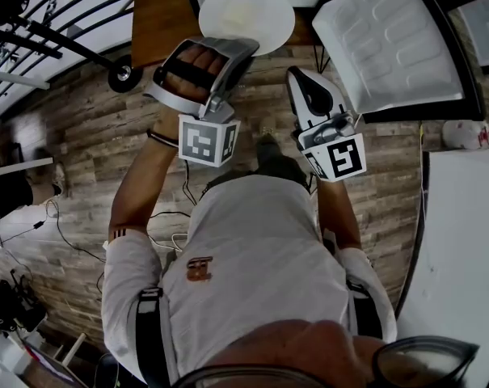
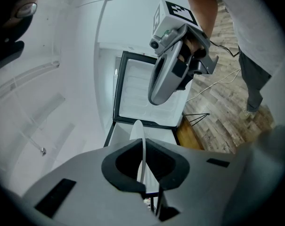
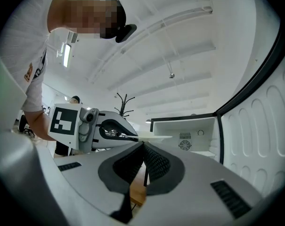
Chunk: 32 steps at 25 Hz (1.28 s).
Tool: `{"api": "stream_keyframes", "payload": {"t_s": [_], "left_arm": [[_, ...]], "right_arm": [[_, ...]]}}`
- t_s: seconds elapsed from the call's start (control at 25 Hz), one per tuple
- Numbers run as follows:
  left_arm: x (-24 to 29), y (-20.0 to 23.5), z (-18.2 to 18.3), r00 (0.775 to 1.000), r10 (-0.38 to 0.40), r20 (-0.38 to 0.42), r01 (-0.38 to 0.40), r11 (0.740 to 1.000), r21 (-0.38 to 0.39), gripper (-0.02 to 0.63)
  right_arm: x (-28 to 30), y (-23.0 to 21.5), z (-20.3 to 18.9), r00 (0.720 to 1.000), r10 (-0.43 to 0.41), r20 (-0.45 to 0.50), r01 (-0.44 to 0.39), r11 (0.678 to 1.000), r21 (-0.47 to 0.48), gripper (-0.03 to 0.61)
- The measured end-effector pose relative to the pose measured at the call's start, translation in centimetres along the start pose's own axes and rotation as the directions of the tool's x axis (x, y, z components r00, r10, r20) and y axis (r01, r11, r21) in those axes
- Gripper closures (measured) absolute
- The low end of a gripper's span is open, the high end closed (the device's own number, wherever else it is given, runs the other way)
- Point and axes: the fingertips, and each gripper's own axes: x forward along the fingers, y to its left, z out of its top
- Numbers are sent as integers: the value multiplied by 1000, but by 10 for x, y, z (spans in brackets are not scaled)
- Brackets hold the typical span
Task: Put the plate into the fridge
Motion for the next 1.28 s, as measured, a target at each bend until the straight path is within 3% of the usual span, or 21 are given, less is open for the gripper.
{"api": "stream_keyframes", "payload": {"t_s": [0.64,0.92,1.12,1.28], "left_arm": [[136,37,-36,999,20,-49,-19,1000,11,586],[225,52,-59,996,4,-89,-4,1000,2,586],[264,45,-87,993,-5,-118,5,1000,4,586],[300,49,-86,989,-7,-145,7,1000,4,586]], "right_arm": [[70,-121,-18,999,43,-7,-43,999,-20,546],[109,-195,-26,998,52,23,-52,999,-10,546],[137,-215,-39,996,72,44,-72,997,-1,546],[138,-237,-39,994,102,44,-101,995,-16,546]]}}
